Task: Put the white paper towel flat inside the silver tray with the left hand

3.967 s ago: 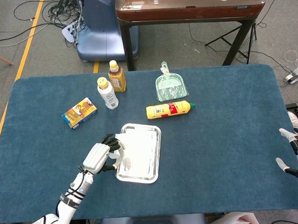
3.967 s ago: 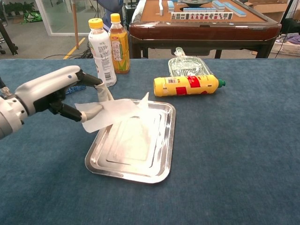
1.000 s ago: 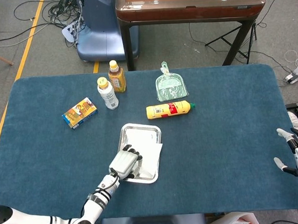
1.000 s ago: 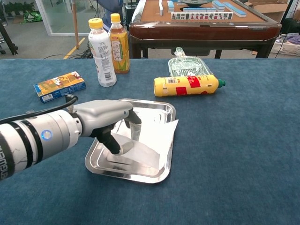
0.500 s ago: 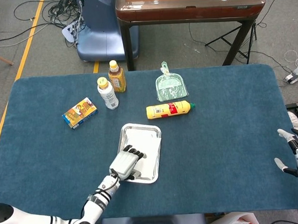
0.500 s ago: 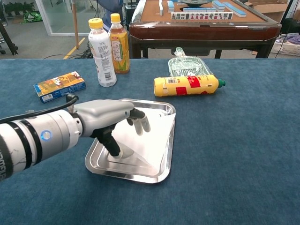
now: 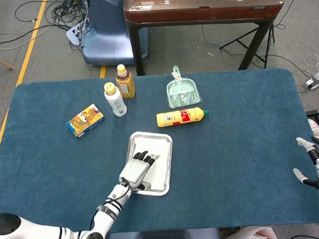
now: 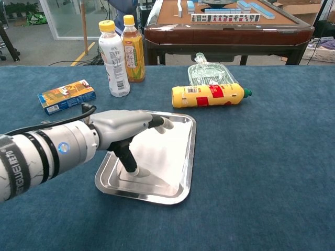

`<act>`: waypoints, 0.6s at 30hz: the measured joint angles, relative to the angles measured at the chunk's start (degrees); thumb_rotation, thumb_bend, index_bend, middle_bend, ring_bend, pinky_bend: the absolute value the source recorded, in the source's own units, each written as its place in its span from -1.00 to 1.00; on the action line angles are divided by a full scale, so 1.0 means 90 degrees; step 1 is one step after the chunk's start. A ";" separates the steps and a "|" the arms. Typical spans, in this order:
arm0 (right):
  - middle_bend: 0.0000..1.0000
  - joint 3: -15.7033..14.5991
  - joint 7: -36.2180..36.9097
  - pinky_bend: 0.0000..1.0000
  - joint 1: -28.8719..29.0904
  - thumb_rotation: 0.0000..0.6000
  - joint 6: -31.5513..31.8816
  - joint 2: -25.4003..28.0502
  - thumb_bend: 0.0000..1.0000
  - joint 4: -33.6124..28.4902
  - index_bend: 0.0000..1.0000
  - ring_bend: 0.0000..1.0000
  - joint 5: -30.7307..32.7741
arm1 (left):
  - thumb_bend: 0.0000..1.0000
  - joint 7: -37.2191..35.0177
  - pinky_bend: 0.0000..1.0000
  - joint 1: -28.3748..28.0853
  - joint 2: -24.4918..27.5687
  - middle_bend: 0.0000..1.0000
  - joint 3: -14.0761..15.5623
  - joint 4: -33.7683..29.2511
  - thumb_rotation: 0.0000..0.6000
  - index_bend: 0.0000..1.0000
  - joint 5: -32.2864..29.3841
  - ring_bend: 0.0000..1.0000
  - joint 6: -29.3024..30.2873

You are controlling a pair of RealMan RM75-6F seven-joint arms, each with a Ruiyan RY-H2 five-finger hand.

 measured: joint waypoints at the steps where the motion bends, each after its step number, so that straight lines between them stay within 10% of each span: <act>1: -0.48 0.0000 -0.0005 -0.64 0.0000 1.00 -0.0001 0.0002 -0.49 -0.0004 -0.67 -0.80 0.0001 | -0.59 0.0020 -0.81 -0.0024 -0.0021 -0.79 -0.0010 0.0021 1.00 -0.98 -0.0028 -0.95 0.0001; 18: -0.48 0.0000 -0.0026 -0.64 0.0020 1.00 0.0001 -0.0002 -0.49 -0.0037 -0.67 -0.80 -0.0037 | -0.75 0.0512 -0.83 -0.0211 0.0251 -0.96 0.0139 -0.0404 1.00 -1.00 -0.0554 -1.00 0.0306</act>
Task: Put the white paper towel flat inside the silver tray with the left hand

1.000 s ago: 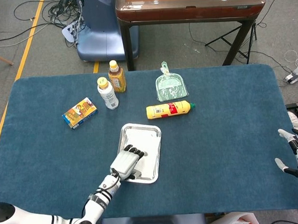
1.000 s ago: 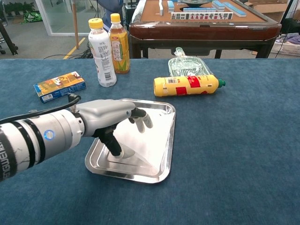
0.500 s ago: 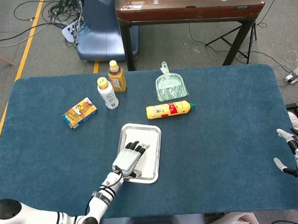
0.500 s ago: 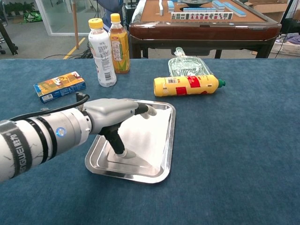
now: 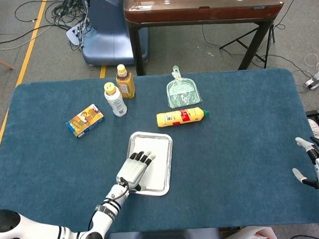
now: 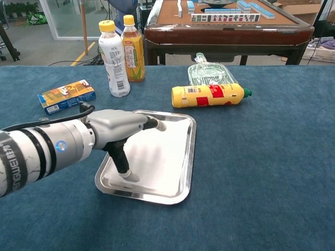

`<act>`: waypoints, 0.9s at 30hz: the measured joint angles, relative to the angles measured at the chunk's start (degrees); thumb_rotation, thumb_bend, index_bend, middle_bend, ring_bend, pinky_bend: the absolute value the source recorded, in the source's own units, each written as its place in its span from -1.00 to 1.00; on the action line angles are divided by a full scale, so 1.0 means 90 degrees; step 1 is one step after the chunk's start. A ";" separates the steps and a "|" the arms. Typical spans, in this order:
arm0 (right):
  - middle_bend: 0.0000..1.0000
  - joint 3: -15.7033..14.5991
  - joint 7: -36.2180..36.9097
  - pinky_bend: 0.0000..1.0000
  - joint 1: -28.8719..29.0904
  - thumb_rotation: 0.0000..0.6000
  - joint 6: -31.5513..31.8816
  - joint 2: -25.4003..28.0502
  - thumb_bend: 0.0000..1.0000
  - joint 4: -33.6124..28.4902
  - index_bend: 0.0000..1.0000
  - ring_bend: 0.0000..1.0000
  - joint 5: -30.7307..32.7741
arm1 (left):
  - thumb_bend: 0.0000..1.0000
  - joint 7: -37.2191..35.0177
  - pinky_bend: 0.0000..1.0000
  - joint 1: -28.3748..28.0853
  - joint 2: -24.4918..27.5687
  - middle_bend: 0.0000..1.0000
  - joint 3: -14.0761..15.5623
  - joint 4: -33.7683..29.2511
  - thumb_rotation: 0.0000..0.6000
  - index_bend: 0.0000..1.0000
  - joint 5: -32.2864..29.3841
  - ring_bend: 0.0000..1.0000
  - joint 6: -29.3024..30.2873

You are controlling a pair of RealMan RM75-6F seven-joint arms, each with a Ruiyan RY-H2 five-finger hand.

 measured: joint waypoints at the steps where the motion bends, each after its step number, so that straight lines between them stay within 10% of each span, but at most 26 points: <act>1: -0.48 0.0000 -0.0003 -0.64 0.0004 1.00 0.0002 -0.0002 -0.49 -0.0006 -0.67 -0.80 -0.0009 | -0.75 -0.0015 -0.83 0.0007 0.0036 -0.96 0.0012 -0.0066 1.00 -1.00 0.0009 -1.00 0.0006; 12: -0.48 -0.0011 -0.0012 -0.64 -0.0023 1.00 0.0062 0.0008 -0.49 -0.0045 -0.67 -0.80 -0.0029 | -0.75 -0.0820 -0.84 0.0213 0.0222 -0.96 -0.0095 0.0140 0.95 -0.53 0.0547 -1.00 0.0109; 18: -0.48 -0.0010 -0.0025 -0.64 -0.0013 1.00 0.0049 0.0010 -0.49 -0.0061 -0.67 -0.80 -0.0029 | -0.81 -0.1219 -0.91 0.0291 0.0389 -0.96 -0.0224 0.0343 -0.40 -0.20 0.0436 -1.00 -0.0159; 27: -0.48 -0.0016 -0.0052 -0.64 -0.0001 1.00 0.0019 0.0003 -0.49 -0.0079 -0.67 -0.80 -0.0022 | -0.90 -0.2124 -1.00 0.0376 0.0462 -0.96 -0.0297 0.0533 -0.63 -0.30 0.0601 -1.00 -0.0796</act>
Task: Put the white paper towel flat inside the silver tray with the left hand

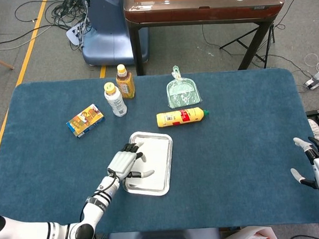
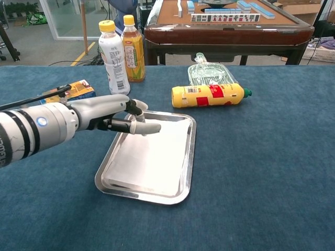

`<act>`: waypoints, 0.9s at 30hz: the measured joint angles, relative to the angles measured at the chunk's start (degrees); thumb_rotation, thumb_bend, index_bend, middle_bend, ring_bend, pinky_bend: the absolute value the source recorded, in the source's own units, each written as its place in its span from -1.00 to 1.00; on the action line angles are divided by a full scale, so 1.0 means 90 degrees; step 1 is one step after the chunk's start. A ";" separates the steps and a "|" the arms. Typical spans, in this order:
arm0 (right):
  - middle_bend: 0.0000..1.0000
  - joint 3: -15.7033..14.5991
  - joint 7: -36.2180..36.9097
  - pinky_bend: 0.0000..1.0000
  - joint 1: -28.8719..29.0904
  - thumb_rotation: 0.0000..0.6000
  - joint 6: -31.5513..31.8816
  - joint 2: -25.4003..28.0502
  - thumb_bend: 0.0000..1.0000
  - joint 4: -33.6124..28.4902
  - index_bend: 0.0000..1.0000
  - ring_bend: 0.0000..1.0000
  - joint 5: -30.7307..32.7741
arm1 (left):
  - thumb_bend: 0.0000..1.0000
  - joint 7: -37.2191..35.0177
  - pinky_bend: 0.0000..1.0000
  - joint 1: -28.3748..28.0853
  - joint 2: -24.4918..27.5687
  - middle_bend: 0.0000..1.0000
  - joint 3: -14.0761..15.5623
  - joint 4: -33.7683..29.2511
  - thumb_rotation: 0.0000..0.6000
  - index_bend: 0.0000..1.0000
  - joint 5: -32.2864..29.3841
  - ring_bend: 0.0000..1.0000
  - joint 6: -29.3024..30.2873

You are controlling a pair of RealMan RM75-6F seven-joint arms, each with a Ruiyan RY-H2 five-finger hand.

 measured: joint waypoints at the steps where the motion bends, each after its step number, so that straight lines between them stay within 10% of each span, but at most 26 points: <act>1: -0.48 0.0000 -0.0002 -0.64 -0.0002 1.00 0.0000 0.0000 -0.49 -0.0001 -0.67 -0.80 0.0006 | -0.91 -0.0121 -1.00 0.0004 0.0003 -0.96 -0.0011 0.0043 -0.65 -0.32 0.0037 -1.00 -0.0102; 27: -0.48 0.0008 -0.0188 -0.64 -0.0015 1.00 -0.0006 0.0095 -0.49 -0.0196 -0.67 -0.80 0.0060 | -0.97 -0.1045 -1.00 -0.0727 -0.0661 -1.00 -0.0188 0.2013 -1.00 -0.52 0.1146 -1.00 -0.1390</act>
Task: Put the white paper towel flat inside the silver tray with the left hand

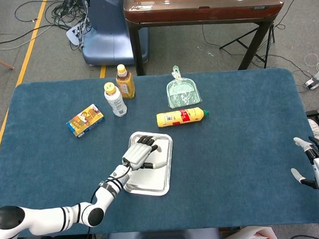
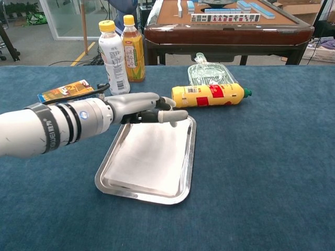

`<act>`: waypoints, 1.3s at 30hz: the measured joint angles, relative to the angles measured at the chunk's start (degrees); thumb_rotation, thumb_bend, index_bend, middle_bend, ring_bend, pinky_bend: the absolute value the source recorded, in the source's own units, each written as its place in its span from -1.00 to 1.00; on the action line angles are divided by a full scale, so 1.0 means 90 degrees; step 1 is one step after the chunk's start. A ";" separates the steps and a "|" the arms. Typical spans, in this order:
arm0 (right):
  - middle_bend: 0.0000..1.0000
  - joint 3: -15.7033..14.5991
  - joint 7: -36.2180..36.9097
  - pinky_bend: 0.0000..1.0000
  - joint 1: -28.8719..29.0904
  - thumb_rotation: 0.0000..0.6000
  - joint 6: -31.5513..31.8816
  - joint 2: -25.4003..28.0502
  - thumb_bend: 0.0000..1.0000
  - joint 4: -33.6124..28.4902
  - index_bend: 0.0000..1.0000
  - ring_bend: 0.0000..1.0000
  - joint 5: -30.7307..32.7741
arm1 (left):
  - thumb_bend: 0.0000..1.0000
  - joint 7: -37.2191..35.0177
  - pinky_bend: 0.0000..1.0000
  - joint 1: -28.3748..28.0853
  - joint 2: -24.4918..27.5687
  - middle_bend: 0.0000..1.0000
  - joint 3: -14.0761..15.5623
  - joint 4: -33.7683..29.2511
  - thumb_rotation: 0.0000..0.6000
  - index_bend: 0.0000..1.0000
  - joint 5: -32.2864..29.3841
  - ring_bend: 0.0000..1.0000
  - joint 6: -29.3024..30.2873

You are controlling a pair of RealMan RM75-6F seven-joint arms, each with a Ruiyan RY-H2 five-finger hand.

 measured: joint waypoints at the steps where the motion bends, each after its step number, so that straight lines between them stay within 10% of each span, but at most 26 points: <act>1: -0.48 -0.0002 -0.0004 -0.64 -0.0009 1.00 0.0007 0.0005 -0.49 -0.0006 -0.67 -0.80 0.0006 | -0.97 -0.0042 -1.00 -0.0025 -0.0017 -1.00 0.0010 0.0080 -1.00 -0.55 0.0096 -1.00 -0.0048; 9: -0.48 -0.0004 -0.0029 -0.64 -0.0044 1.00 0.0034 0.0030 -0.49 -0.0037 -0.67 -0.80 0.0031 | -0.97 -0.0251 -0.95 -0.0176 -0.0065 -0.43 0.0108 0.0536 -0.79 -0.57 0.0777 -0.59 -0.0163; 15: -0.48 -0.0001 -0.0047 -0.64 -0.0037 1.00 0.0025 0.0034 -0.49 -0.0051 -0.67 -0.80 0.0023 | -0.97 -0.0284 -0.05 -0.0234 -0.0041 0.33 0.0123 0.0624 -0.75 -0.53 0.0862 0.03 -0.0241; 21: -0.48 0.0005 -0.0052 -0.64 -0.0046 1.00 0.0034 0.0028 -0.49 -0.0053 -0.66 -0.80 0.0036 | -0.97 -0.0333 0.30 -0.0339 -0.0034 0.84 0.0131 0.0778 -0.74 -0.45 0.0923 0.51 -0.0434; 27: -0.48 0.0012 -0.0061 -0.64 -0.0048 1.00 0.0038 0.0018 -0.49 -0.0052 -0.64 -0.80 0.0040 | -0.41 -0.0184 0.42 -0.0471 0.0002 1.00 0.0136 0.0909 -1.00 -0.32 0.0771 0.68 -0.0604; 39: -0.48 0.0027 -0.0095 -0.64 -0.0034 1.00 0.0020 -0.0001 -0.49 -0.0060 -0.64 -0.80 0.0051 | -0.36 0.0374 0.44 -0.0724 0.0098 1.00 0.0209 0.0808 -1.00 -0.60 0.0002 0.71 -0.0811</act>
